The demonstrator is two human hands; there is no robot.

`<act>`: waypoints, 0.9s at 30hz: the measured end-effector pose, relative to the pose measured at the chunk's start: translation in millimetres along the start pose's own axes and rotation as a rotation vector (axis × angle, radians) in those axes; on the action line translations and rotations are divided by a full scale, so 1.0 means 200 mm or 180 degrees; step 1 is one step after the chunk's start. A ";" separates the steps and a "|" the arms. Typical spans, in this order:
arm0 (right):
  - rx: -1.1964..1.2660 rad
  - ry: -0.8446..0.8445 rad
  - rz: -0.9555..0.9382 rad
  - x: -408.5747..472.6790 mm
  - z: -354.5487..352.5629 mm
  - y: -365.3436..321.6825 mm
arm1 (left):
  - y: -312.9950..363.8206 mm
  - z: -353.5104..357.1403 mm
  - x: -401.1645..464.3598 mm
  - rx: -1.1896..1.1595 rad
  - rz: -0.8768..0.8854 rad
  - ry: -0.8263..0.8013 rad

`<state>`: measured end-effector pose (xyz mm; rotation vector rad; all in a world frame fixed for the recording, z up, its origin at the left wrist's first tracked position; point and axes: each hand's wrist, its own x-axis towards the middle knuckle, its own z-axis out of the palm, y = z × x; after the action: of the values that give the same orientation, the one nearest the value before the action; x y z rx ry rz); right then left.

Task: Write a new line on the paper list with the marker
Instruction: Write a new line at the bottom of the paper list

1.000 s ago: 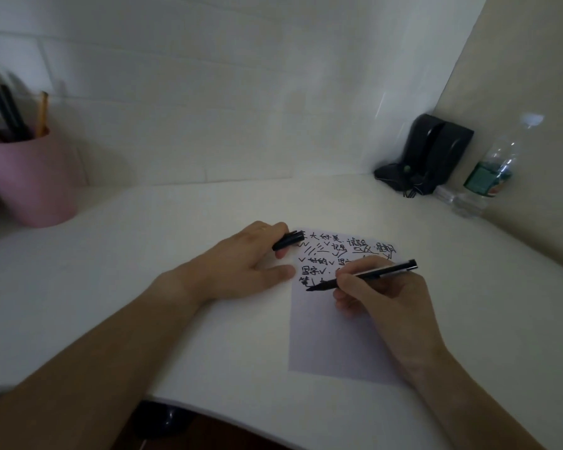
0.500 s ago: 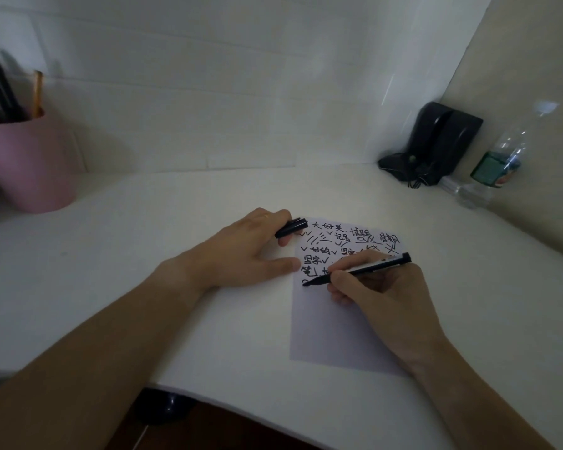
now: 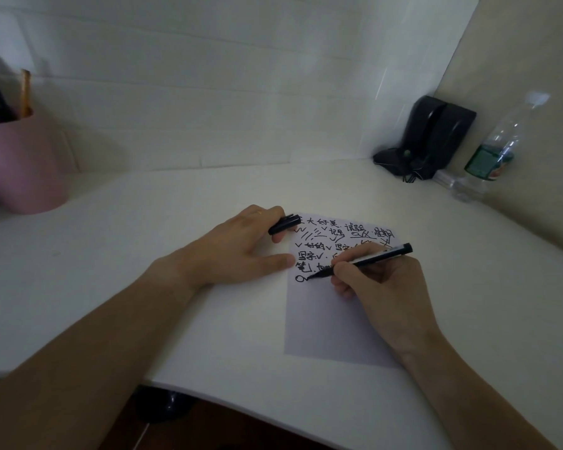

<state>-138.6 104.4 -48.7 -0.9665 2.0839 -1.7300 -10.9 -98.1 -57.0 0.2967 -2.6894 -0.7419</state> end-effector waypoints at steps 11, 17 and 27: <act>0.0421 -0.0097 -0.0056 0.05 -0.04 -0.06 | -0.01 0.00 0.00 -0.0016 0.0018 0.0009; 0.0021 -0.0193 0.0094 0.03 -0.01 -0.01 | -0.01 0.01 0.00 0.0036 -0.0012 0.0014; -0.0212 -0.0158 0.0062 0.03 -0.01 0.02 | -0.02 0.01 0.00 0.0068 -0.0061 -0.0012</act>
<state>-144.6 102.1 -50.6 -0.9939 2.1248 -1.6200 -10.8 -100.1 -59.8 0.3270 -2.7032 -0.7203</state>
